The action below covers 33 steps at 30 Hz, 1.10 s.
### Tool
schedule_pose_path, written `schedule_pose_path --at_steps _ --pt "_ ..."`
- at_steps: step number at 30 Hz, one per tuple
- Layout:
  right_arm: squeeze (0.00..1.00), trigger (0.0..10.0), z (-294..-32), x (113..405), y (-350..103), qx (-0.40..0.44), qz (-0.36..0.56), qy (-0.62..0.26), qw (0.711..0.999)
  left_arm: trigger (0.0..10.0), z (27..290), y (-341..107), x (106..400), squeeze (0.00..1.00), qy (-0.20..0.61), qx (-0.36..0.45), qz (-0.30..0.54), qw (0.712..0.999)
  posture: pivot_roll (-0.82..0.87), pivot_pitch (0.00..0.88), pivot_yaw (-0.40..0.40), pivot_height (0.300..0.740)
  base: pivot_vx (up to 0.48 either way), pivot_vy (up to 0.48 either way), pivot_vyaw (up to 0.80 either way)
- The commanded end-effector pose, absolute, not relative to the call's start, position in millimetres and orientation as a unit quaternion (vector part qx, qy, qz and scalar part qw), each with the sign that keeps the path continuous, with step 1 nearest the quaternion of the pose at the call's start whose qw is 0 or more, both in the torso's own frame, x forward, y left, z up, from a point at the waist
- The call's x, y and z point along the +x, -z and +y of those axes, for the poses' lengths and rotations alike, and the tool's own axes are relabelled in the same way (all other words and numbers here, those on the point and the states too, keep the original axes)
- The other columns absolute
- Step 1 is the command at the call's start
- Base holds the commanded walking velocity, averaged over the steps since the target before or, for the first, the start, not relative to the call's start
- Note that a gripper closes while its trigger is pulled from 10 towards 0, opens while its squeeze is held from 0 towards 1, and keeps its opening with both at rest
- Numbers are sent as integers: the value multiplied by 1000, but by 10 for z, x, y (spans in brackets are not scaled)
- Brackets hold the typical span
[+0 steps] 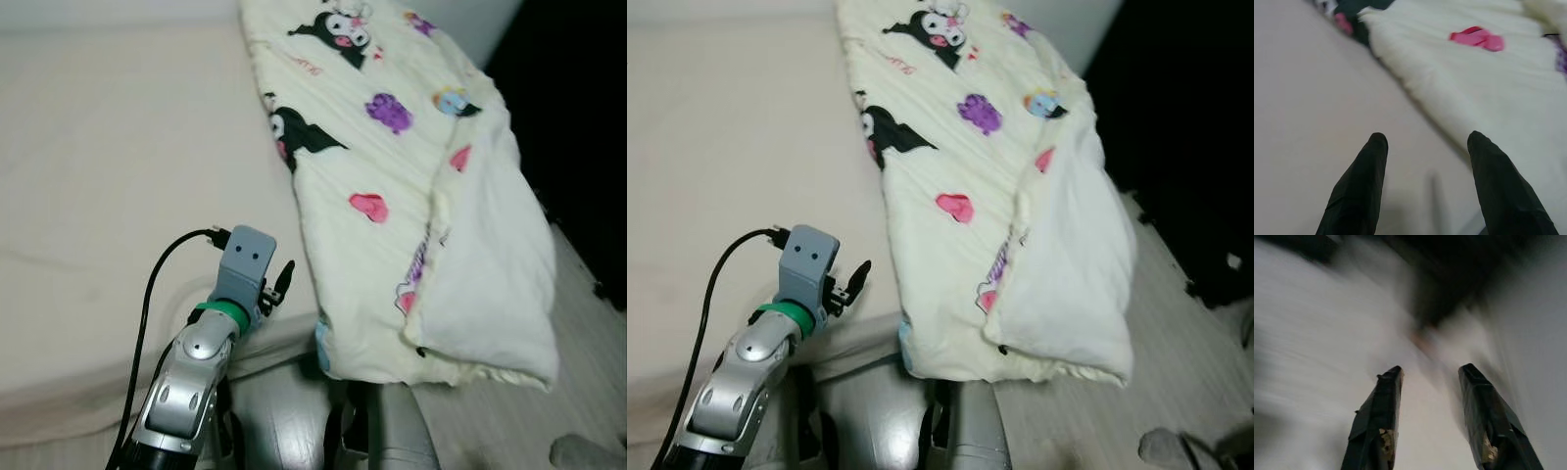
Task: Clean up the room
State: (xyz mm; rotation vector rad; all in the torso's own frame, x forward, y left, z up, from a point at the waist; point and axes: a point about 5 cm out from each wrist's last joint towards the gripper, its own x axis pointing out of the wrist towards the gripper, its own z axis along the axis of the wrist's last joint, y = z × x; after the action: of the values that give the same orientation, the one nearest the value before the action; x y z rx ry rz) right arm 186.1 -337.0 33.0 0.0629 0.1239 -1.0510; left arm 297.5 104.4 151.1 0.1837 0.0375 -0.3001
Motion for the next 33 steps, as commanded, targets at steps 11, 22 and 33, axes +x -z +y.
schedule_pose_path --at_steps 11,22,33 --pt "0 10000 -2238 3076 -1818 -101 -211 67 970 10000 1042 -1451 2950 0 154 92 29 983 80 236 -20 599 0 0 0" --pt "0 10000 -1266 3568 -1303 54 -1 -251 966 10000 1181 -1504 2876 0 136 106 32 985 202 294 -6 599 0 0 0" --pt "0 10000 -1910 3545 -803 25 150 -43 987 10000 1267 -1482 2768 0 122 111 42 985 225 312 -11 599 0 0 0"
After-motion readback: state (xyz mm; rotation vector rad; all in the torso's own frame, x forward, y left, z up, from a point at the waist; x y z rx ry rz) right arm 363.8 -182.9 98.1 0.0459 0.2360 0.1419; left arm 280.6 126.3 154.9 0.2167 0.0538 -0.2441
